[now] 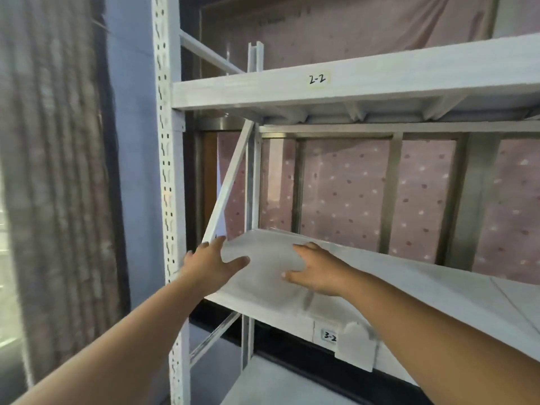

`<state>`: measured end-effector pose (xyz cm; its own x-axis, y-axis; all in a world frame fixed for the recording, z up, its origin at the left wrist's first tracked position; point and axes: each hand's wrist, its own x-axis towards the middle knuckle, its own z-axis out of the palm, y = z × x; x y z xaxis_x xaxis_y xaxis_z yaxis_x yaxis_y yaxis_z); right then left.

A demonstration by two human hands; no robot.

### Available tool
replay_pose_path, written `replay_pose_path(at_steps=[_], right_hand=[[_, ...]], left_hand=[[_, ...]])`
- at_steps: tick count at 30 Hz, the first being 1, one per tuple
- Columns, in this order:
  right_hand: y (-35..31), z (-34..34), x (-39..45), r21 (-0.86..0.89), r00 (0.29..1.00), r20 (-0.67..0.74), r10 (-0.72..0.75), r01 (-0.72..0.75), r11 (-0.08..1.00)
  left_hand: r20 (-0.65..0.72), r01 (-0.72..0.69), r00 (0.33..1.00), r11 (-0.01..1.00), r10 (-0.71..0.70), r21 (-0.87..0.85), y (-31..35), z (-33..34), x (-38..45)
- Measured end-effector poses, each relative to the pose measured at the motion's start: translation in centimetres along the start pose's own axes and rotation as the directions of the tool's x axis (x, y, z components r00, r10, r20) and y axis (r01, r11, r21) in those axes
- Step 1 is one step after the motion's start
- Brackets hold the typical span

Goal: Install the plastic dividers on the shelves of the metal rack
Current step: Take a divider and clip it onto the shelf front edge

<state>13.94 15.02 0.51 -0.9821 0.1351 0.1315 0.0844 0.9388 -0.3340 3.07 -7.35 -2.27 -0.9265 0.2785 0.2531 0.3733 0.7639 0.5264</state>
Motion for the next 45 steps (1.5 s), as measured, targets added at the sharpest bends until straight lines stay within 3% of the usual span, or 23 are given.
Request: replay_pose_path(at_steps=[4, 12, 21, 24, 27, 31, 35, 37, 41, 45], right_hand=[[-4.1, 3.4, 2.3, -0.025, 0.987, 0.123, -0.102, 0.106, 0.994], [-7.1, 5.5, 3.8, -0.178, 0.964, 0.237, -0.119, 0.164, 0.97], [-7.9, 3.8, 3.3, -0.126, 0.976, 0.117, -0.184, 0.198, 0.972], [-8.0, 1.7, 2.6, -0.046, 0.979, 0.025, -0.201, 0.202, 0.978], [-7.7, -0.2, 1.5, 0.014, 0.977, -0.045, -0.206, 0.207, 0.978], [-6.2, -2.2, 0.1, 0.092, 0.972, -0.115, -0.205, 0.216, 0.972], [-3.1, -3.8, -1.1, 0.181, 0.963, -0.213, -0.166, 0.206, 0.962], [-1.1, -4.5, -2.1, 0.261, 0.96, -0.249, -0.125, 0.191, 0.946], [3.2, -5.0, -4.0, 0.37, 0.96, -0.273, -0.067, 0.169, 0.913], [6.4, -4.1, -6.0, 0.635, 0.965, -0.255, 0.067, 0.115, 0.764]], left_hand=[[0.003, 0.159, 0.987, 0.987, -0.158, -0.022, -4.2, -1.1, -1.7], [-0.033, 0.252, 0.966, 0.964, -0.255, -0.088, -8.2, -3.1, -3.6], [0.028, 0.242, 0.97, 0.955, -0.24, -0.17, -6.6, -3.7, -3.0], [0.009, 0.282, 0.956, 0.909, -0.294, -0.306, -4.8, -3.8, -1.9], [0.044, 0.327, 0.931, 0.775, -0.362, -0.541, -2.2, -3.7, -0.7], [0.171, 0.249, 0.967, 0.544, -0.191, -0.801, 2.4, -2.6, 0.2], [0.151, 0.124, 0.986, 0.297, 0.07, -0.947, 7.0, -0.8, 0.5], [0.117, 0.068, 0.97, 0.222, 0.214, -0.973, 9.6, -0.1, 0.6], [0.063, -0.067, 0.897, 0.275, 0.438, -0.959, 14.8, 1.0, 0.6], [0.154, -0.077, 0.805, 0.359, 0.573, -0.93, 18.5, 2.8, 0.3]])
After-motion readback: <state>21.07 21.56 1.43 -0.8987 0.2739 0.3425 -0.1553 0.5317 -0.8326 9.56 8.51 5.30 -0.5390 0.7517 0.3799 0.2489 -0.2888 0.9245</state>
